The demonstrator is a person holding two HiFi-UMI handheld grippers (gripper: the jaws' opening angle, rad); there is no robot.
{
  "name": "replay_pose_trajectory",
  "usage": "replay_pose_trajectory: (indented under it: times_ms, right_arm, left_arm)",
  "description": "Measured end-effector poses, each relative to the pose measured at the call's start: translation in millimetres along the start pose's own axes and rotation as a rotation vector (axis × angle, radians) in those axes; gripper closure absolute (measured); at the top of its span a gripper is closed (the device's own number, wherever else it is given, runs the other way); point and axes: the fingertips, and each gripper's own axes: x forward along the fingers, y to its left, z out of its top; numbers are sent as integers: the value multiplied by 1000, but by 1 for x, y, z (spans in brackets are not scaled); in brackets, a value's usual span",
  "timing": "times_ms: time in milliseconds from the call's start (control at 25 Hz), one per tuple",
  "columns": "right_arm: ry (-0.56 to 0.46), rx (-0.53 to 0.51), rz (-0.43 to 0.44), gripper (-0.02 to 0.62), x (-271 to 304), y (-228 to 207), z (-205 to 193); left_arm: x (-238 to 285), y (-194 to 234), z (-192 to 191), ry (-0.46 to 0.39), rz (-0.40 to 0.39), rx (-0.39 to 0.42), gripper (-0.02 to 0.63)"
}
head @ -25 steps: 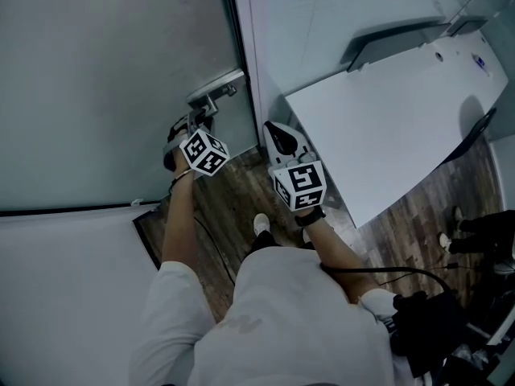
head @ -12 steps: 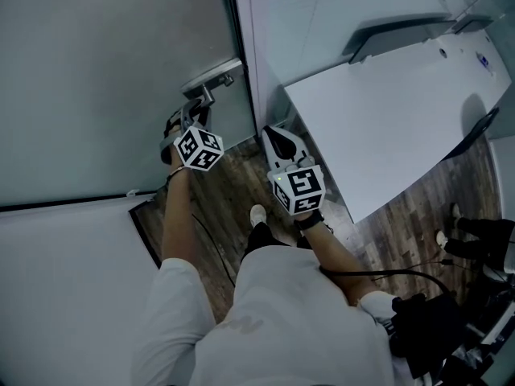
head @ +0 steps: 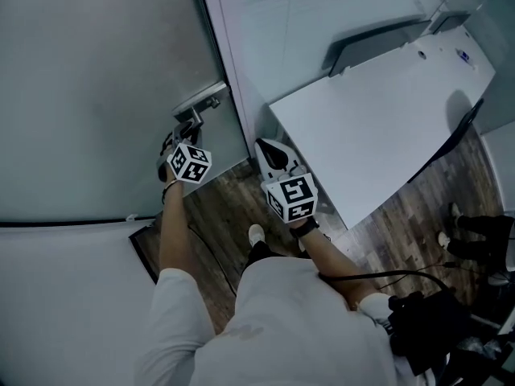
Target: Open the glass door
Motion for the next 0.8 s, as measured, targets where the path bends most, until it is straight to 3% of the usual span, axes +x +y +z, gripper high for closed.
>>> replay_pose_trajectory:
  times_ms: [200,560,800]
  right_arm:
    - [-71,-33,-22,594,-14,-5,38]
    - [-82,-19,-103,594,-46,-24,29]
    - [-82,-31,-65,594,-47,-3,29]
  left_arm:
    - [-4,10,3,20,18,12,515]
    - [-5,-5,3,26,71,43,515]
    - [-16,-11,2,95,97,185,520]
